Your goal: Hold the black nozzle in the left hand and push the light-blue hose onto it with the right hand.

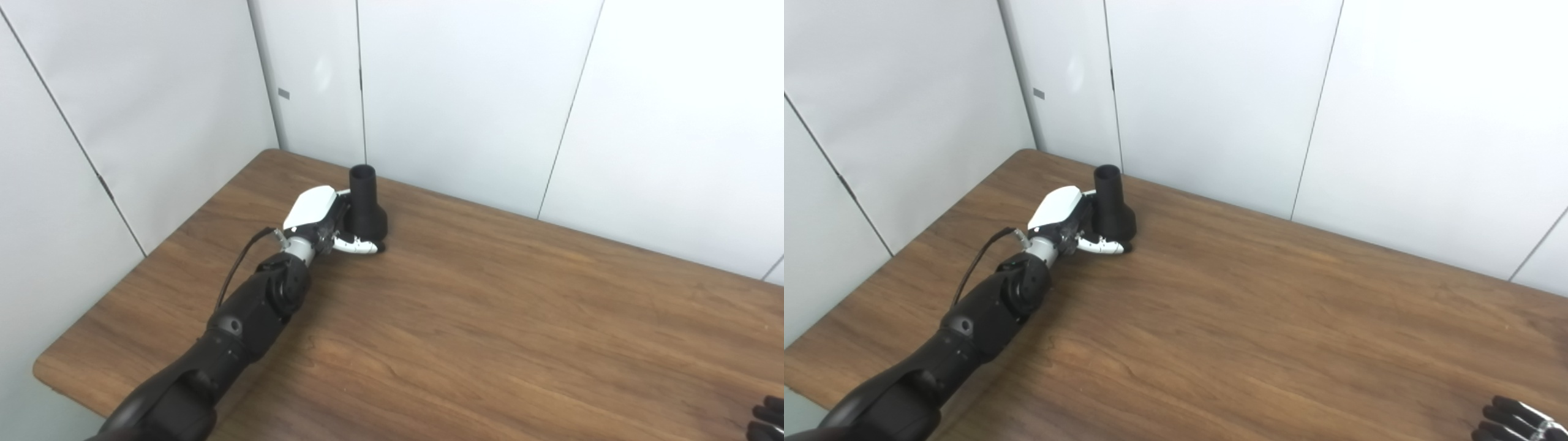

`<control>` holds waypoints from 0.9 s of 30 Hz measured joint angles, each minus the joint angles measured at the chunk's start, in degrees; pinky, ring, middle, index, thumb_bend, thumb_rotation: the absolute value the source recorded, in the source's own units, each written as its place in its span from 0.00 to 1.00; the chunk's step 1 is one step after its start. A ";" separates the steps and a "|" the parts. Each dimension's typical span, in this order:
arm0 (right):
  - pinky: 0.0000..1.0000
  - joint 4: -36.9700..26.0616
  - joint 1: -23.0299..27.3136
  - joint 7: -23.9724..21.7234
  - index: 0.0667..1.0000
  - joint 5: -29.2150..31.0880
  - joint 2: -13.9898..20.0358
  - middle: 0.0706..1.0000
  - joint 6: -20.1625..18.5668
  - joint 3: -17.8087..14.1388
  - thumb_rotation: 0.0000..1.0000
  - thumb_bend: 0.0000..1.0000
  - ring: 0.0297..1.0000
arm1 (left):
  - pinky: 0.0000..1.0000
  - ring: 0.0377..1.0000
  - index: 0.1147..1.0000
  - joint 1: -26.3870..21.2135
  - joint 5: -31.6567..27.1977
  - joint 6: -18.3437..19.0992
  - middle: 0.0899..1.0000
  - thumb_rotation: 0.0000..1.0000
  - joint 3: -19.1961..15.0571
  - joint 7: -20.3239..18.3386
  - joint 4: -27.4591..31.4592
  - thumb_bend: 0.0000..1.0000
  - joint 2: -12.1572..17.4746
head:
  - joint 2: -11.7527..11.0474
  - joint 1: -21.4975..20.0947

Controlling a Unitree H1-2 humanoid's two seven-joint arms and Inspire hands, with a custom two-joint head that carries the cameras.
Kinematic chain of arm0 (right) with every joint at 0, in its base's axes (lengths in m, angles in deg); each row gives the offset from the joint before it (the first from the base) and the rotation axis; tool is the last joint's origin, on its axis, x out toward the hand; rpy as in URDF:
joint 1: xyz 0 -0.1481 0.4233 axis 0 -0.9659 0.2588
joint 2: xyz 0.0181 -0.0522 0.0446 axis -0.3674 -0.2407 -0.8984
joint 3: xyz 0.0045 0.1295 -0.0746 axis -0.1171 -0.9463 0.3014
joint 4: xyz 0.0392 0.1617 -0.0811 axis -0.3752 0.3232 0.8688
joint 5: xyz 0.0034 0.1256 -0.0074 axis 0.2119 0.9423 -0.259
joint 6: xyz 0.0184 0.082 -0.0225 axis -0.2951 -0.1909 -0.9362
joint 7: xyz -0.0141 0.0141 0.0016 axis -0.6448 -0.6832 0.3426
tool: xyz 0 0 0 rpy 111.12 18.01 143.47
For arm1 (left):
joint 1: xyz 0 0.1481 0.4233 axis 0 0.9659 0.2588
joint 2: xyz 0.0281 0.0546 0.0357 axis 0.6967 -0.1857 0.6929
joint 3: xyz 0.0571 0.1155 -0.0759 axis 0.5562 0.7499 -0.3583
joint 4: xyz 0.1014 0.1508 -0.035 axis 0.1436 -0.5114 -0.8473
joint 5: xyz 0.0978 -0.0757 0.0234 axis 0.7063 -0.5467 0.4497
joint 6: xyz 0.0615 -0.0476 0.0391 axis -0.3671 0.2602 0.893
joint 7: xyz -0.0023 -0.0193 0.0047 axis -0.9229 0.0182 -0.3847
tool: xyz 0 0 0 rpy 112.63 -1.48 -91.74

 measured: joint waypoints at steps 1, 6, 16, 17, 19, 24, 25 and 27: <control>0.59 -0.02 0.01 0.00 0.64 0.00 -0.02 0.66 -0.02 0.01 0.00 0.23 0.66 | 0.84 0.66 0.65 0.00 0.10 -0.64 0.64 0.07 0.18 0.96 -0.19 0.98 0.27 | 0.09 -0.09; 0.59 -0.05 -0.01 0.04 0.65 -0.04 -0.05 0.66 -0.02 0.01 0.00 0.23 0.66 | 0.82 0.60 0.59 0.08 0.40 -2.59 0.55 0.01 0.85 3.29 -0.94 0.95 0.54 | 0.09 -0.17; 0.60 -0.14 -0.08 0.02 0.65 -0.11 -0.04 0.66 -0.02 0.10 0.00 0.22 0.66 | 0.70 0.41 0.47 -0.38 1.58 -2.51 0.40 0.01 1.59 4.21 -0.69 0.56 0.61 | 0.09 -0.26; 0.60 -0.15 -0.08 0.02 0.65 -0.11 -0.05 0.66 -0.02 0.11 0.00 0.22 0.66 | 0.67 0.40 0.47 -0.28 1.76 -2.28 0.39 0.00 1.65 4.17 -0.14 0.54 0.61 | 0.09 -0.35; 0.60 -0.15 -0.07 0.05 0.65 -0.10 -0.06 0.66 -0.02 0.09 0.00 0.22 0.66 | 0.60 0.41 0.45 -0.29 2.72 -2.30 0.40 0.00 2.37 4.27 0.06 0.53 0.61 | 0.00 -0.44; 0.60 -0.15 -0.08 0.14 0.65 -0.21 -0.08 0.67 0.00 0.15 0.00 0.23 0.67 | 0.15 0.17 0.43 -0.24 4.65 -2.89 0.40 0.00 3.67 5.51 -0.03 0.52 0.55 | 0.09 -0.70; 0.60 -0.15 -0.08 0.17 0.65 -0.27 -0.09 0.67 0.01 0.19 0.00 0.23 0.67 | 0.14 0.16 0.43 -0.24 4.90 -2.86 0.41 0.00 3.82 5.55 0.07 0.53 0.52 | 0.09 -0.88; 0.60 -0.15 -0.08 0.23 0.65 -0.46 -0.11 0.67 0.06 0.28 0.00 0.24 0.67 | 0.12 0.12 0.42 0.01 5.02 -2.87 0.29 0.02 4.08 5.53 0.31 0.52 0.26 | 0.09 -1.32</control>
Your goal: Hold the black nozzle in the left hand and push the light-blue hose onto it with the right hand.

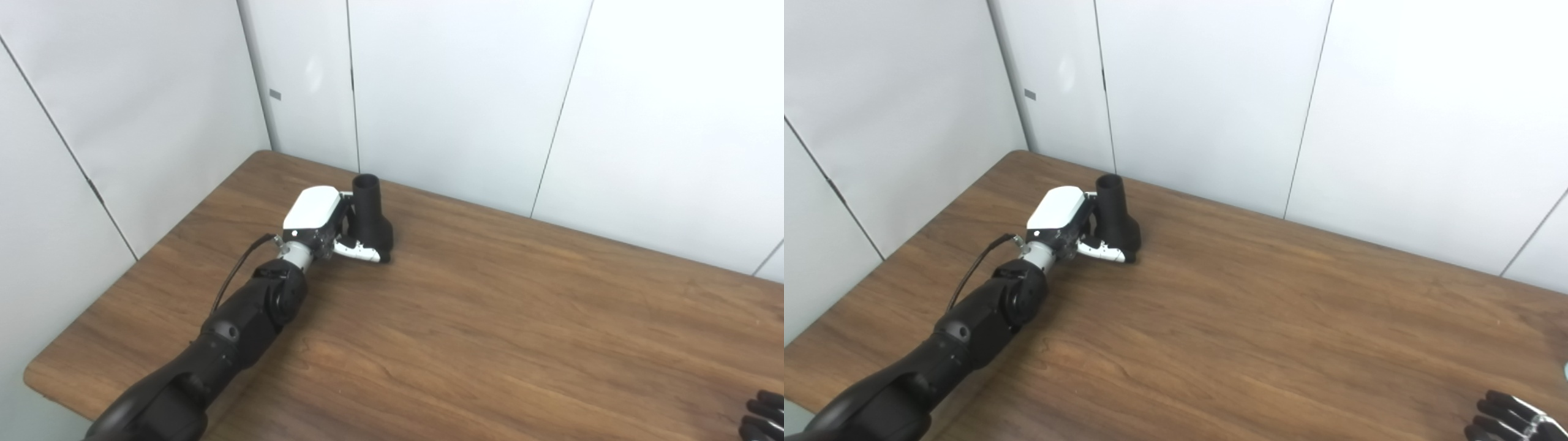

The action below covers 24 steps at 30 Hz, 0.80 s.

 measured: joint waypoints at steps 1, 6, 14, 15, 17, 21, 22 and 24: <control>0.60 0.00 0.00 0.03 0.65 -0.12 0.00 0.67 0.03 0.06 0.00 0.24 0.67 | 0.11 0.11 0.42 0.23 0.00 -0.19 0.22 0.04 -0.03 0.38 0.02 0.52 -0.25 | 0.00 0.00; 0.63 -0.03 0.02 0.20 0.65 -0.09 -0.24 0.68 -0.12 0.00 0.00 0.24 0.68 | 0.11 0.12 0.42 0.69 -0.46 -1.53 0.20 0.05 -0.06 0.54 0.39 0.52 -0.55 | 0.09 -0.53; 0.62 -0.04 0.06 0.90 0.64 -0.11 -0.51 0.67 -0.16 0.04 0.00 0.25 0.68 | 0.11 0.11 0.42 1.76 0.40 -3.75 0.15 0.05 1.17 0.26 1.97 0.52 -0.90 | -0.09 -2.20; 0.63 -0.04 0.06 0.96 0.64 -0.11 -0.53 0.67 -0.16 0.04 0.00 0.25 0.68 | 0.09 0.10 0.42 1.85 1.10 -3.98 0.16 0.05 1.65 0.58 2.06 0.52 -0.92 | 0.09 -2.72; 0.63 -0.12 0.05 1.09 0.64 -0.11 -0.60 0.67 -0.20 0.04 0.00 0.25 0.68 | 0.09 0.09 0.42 2.31 1.41 -4.51 0.16 0.05 1.99 1.64 2.48 0.52 -1.56 | 0.09 -3.34; 0.58 -1.06 0.05 1.87 0.63 -1.02 -1.11 0.67 -0.19 0.41 0.00 0.26 0.67 | 0.09 0.10 0.42 2.87 1.49 -6.64 0.20 0.04 2.16 2.51 2.71 0.52 -2.61 | 0.62 -6.95; 0.57 -1.67 0.04 2.06 0.62 -1.76 -1.14 0.66 -0.19 0.66 0.00 0.26 0.66 | 0.09 0.10 0.42 2.93 1.47 -7.05 0.17 0.04 2.13 2.47 2.75 0.52 -2.63 | 1.22 -10.17; 0.57 -3.17 0.10 2.51 0.62 -3.28 -1.12 0.66 -0.15 0.86 0.00 0.26 0.66 | 0.08 0.08 0.42 3.29 1.48 -8.13 0.11 0.04 2.11 2.32 3.37 0.52 -2.63 | 1.67 -12.64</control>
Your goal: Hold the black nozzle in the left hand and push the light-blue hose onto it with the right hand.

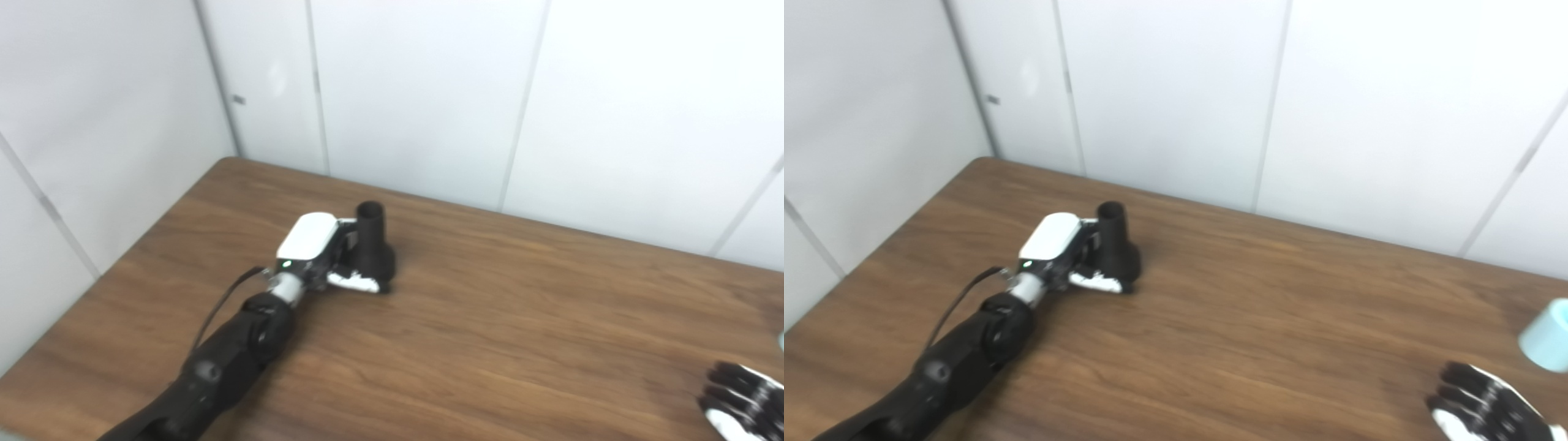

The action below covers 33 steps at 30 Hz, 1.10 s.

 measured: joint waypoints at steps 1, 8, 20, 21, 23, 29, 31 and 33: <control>0.59 -0.95 0.08 0.36 0.63 -0.79 0.00 0.67 -0.10 0.00 0.00 0.25 0.67 | 0.07 0.07 0.42 0.33 0.04 -0.34 0.08 0.04 0.03 -0.23 0.60 0.52 -0.04 | 0.00 -0.02; 0.63 -5.55 2.21 2.01 0.66 -4.27 -0.38 0.69 -4.32 0.22 0.00 0.26 0.70 | 0.08 0.09 0.42 1.56 2.10 -5.11 0.38 0.00 1.20 -1.34 2.96 0.53 -0.59 | 0.71 -7.13; 0.66 -6.67 2.39 4.90 0.66 -6.09 -1.34 0.70 -5.41 -2.07 0.00 0.34 0.71 | 0.07 0.08 0.42 2.68 4.65 -9.26 0.20 0.03 2.64 -3.17 6.30 0.52 -2.82 | 0.88 -10.47; 0.65 -6.67 2.50 5.26 0.65 -6.56 -1.34 0.69 -5.37 -2.23 0.00 0.40 0.70 | 0.07 0.08 0.42 2.86 4.64 -9.37 0.15 0.04 3.00 -4.03 6.88 0.52 -3.43 | 0.79 -10.56; 0.61 -6.67 2.88 6.28 0.63 -8.10 -1.34 0.67 -5.01 -2.37 0.00 0.47 0.68 | 0.08 0.09 0.42 3.00 4.71 -9.87 0.15 0.04 3.84 -4.59 7.96 0.52 -4.44 | 0.71 -10.82; 0.56 -5.16 4.33 10.29 0.62 -11.28 -1.37 0.65 -0.78 -4.53 0.13 0.70 0.65 | 0.14 0.21 0.45 3.60 6.90 -12.19 0.38 0.00 6.24 -4.84 10.69 0.52 -7.00 | 0.62 -11.97; 0.55 -3.68 4.85 11.56 0.62 -10.94 -1.42 0.66 1.66 -5.87 0.14 0.74 0.66 | 0.14 0.20 0.46 3.57 7.66 -12.51 0.38 0.00 6.78 -4.88 10.84 0.52 -7.50 | 0.62 -12.23; 0.56 -2.35 5.35 12.56 0.64 -9.71 -1.42 0.68 4.73 -6.98 0.13 0.75 0.67 | 0.15 0.22 0.45 3.53 8.75 -12.97 0.39 0.00 7.39 -4.91 10.96 0.52 -7.74 | 0.53 -12.41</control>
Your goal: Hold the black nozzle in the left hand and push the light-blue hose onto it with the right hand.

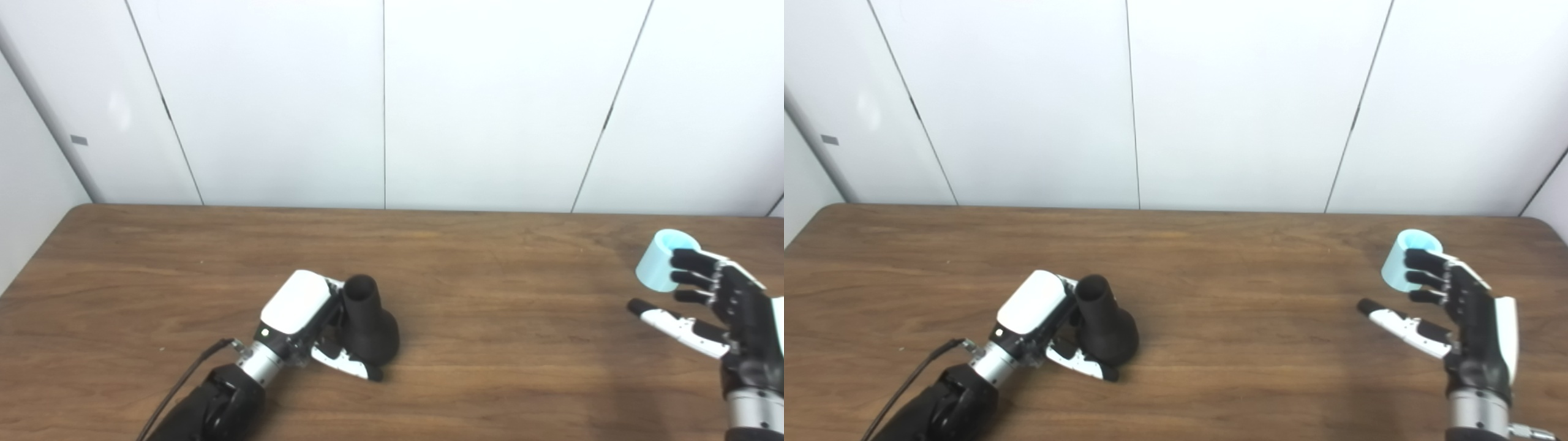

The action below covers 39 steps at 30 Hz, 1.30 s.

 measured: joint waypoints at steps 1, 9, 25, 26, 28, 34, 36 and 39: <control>0.59 0.44 0.34 0.26 0.65 0.94 0.00 0.70 1.42 -0.49 0.13 0.77 0.69 | 0.17 0.24 0.45 -0.04 0.32 -0.19 0.40 0.00 0.21 0.02 0.04 0.52 -0.14 | 0.00 0.00; 0.72 5.99 5.82 2.93 0.75 2.31 0.23 0.80 6.42 -2.85 0.21 0.81 0.81 | 0.23 0.30 0.44 -1.15 2.77 -0.86 0.42 0.00 3.36 0.95 0.06 0.52 -1.68 | -1.40 -3.69; 0.91 22.84 12.11 9.35 0.96 -6.32 2.24 0.96 8.57 -1.66 0.45 1.00 0.95 | 0.35 0.43 0.41 -3.82 6.78 -1.21 0.44 0.00 13.84 10.06 0.19 0.52 -0.16 | -2.99 -15.99; 0.90 24.31 12.65 9.72 0.96 -6.47 2.28 0.96 8.57 -1.52 0.45 1.00 0.94 | 0.36 0.44 0.42 -3.96 6.84 -1.22 0.44 0.00 14.30 10.39 0.22 0.52 0.06 | -3.08 -16.26; 0.89 26.81 13.42 10.39 0.96 -6.75 2.38 0.97 8.58 -1.14 0.45 1.00 0.94 | 0.35 0.44 0.42 -4.05 6.84 -1.21 0.43 0.00 14.77 10.83 0.36 0.52 0.40 | -3.08 -16.78; 0.91 32.81 15.70 11.50 0.97 -5.61 2.66 0.99 8.73 -0.94 0.40 0.98 0.96 | 0.35 0.43 0.43 -4.25 5.75 -1.22 0.43 0.00 16.69 12.09 1.01 0.52 1.65 | -2.99 -19.25; 0.92 34.20 16.65 11.38 0.98 -3.80 2.66 0.99 8.79 -1.16 0.39 0.99 0.97 | 0.34 0.43 0.43 -4.31 5.55 -1.22 0.43 0.00 17.25 12.62 1.19 0.52 2.10 | -3.08 -19.42; 0.93 36.11 17.52 11.28 0.98 -1.82 2.91 0.99 8.94 -1.25 0.39 0.99 0.97 | 0.35 0.43 0.43 -4.40 5.57 -1.23 0.43 0.00 18.08 13.35 1.49 0.52 2.60 | -2.99 -19.86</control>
